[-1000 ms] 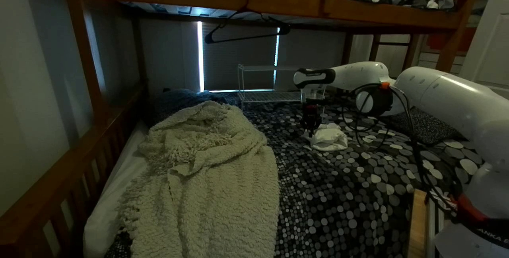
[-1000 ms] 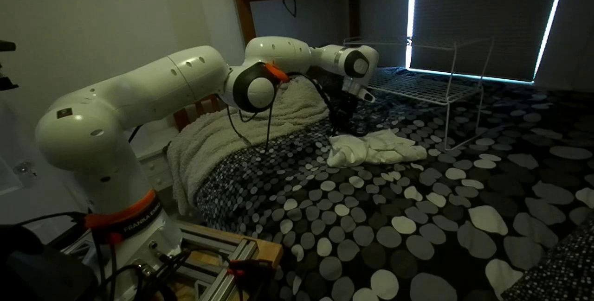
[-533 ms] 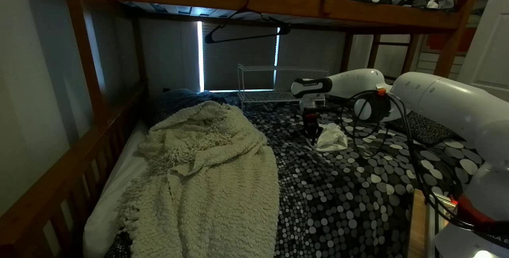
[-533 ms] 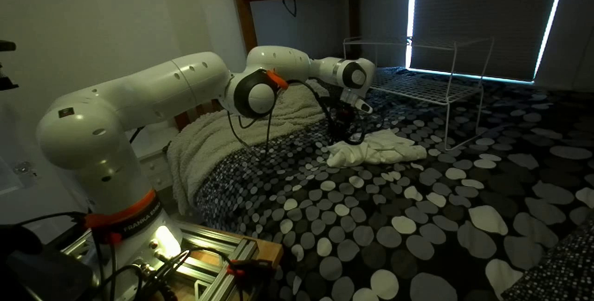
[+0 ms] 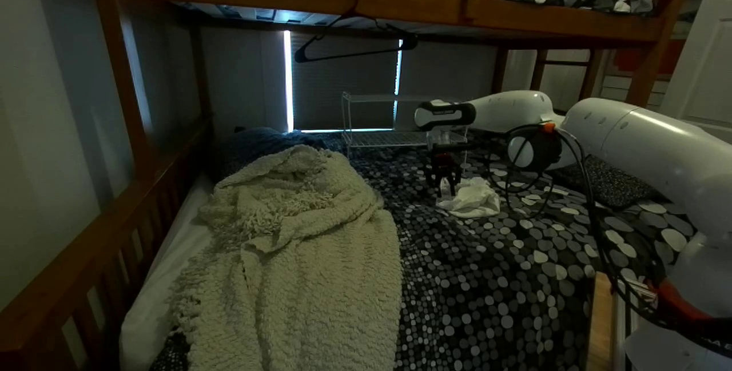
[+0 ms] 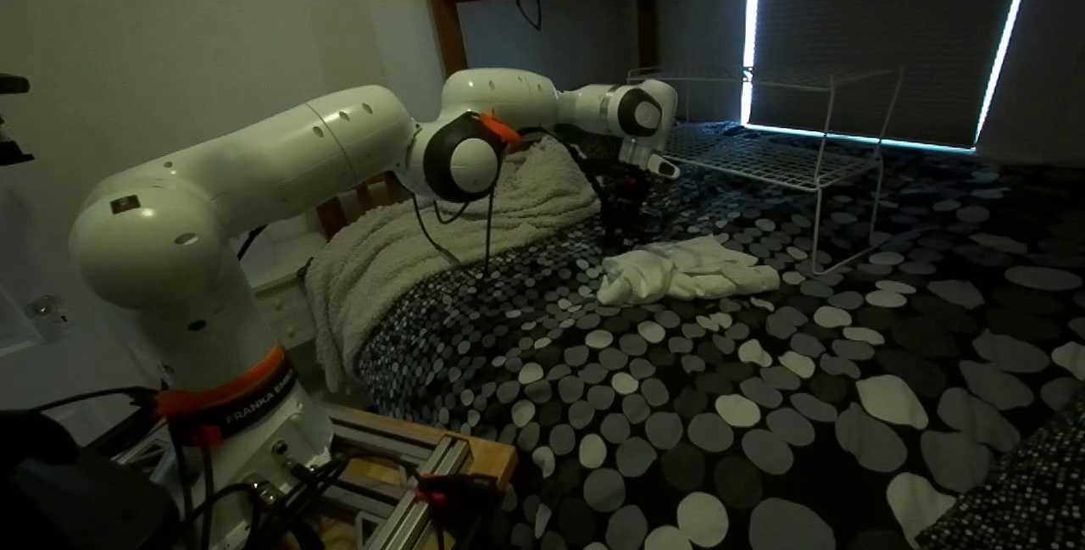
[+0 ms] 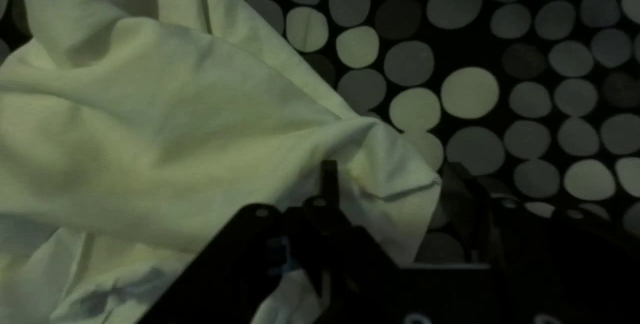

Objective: Pull the white towel to the right of the bed, fold the white towel in half from right to left

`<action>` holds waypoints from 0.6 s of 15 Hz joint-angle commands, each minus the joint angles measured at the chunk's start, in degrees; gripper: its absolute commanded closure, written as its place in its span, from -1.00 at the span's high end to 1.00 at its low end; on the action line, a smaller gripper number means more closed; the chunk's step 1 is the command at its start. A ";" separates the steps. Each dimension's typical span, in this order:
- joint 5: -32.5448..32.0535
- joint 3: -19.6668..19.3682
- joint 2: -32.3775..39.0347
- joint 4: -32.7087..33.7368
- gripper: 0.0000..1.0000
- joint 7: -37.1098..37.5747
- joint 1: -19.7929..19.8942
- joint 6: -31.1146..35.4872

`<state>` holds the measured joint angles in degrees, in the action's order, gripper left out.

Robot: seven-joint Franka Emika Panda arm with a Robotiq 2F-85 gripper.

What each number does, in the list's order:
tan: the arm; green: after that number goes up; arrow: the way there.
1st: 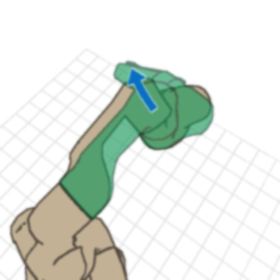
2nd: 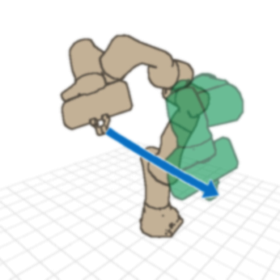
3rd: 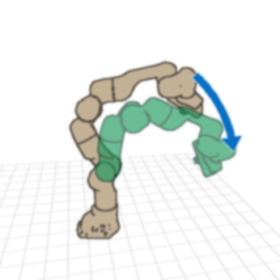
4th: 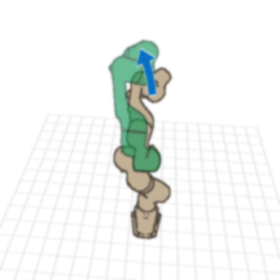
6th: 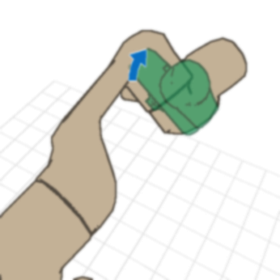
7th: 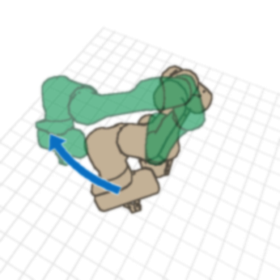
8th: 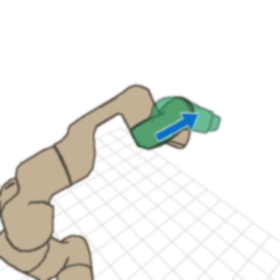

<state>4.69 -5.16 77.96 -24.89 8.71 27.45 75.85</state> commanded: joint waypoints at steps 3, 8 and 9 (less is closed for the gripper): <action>-3.42 -1.19 -4.58 0.83 0.99 -5.62 -2.70 3.48; -7.36 -2.27 -7.04 1.09 1.00 -9.52 -4.96 14.87; -7.87 -2.31 -7.32 1.10 1.00 -11.01 -5.03 17.50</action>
<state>-1.01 -6.36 71.17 -23.78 1.03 23.32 87.84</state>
